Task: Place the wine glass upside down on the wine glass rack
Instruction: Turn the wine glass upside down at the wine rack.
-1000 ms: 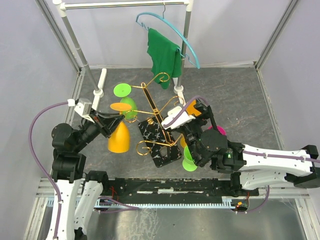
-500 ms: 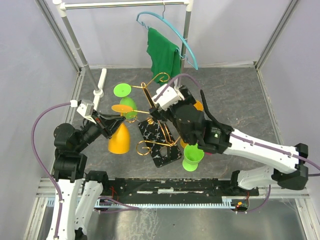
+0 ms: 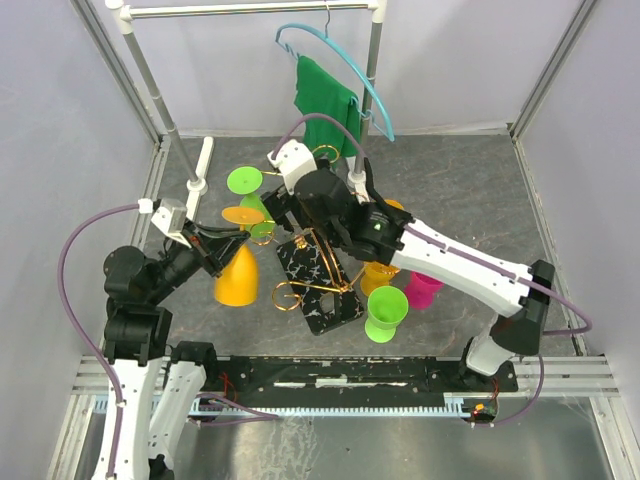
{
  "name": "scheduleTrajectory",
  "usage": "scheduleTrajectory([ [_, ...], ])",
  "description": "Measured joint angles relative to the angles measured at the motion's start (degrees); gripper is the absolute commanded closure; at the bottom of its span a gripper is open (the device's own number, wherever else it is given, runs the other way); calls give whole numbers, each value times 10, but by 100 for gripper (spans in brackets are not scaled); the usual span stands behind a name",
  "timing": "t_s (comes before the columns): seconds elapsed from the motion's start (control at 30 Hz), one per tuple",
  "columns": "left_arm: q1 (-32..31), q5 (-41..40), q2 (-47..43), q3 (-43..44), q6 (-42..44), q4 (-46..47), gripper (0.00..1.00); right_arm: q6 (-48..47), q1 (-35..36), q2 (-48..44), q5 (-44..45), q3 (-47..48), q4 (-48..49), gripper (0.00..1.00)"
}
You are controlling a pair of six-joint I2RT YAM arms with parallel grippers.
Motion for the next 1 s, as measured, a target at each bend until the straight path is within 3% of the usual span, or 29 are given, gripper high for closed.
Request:
scheduleTrajectory([
  [0.4, 0, 9, -1, 25, 28, -17, 97, 79, -103, 101, -87, 84, -55, 1],
  [0.73, 0, 8, -1, 29, 47, -42, 97, 80, -118, 210, -137, 196, -60, 13],
  [1.0, 0, 8, 0, 29, 54, -42, 97, 80, -131, 289, -146, 282, -82, 17],
])
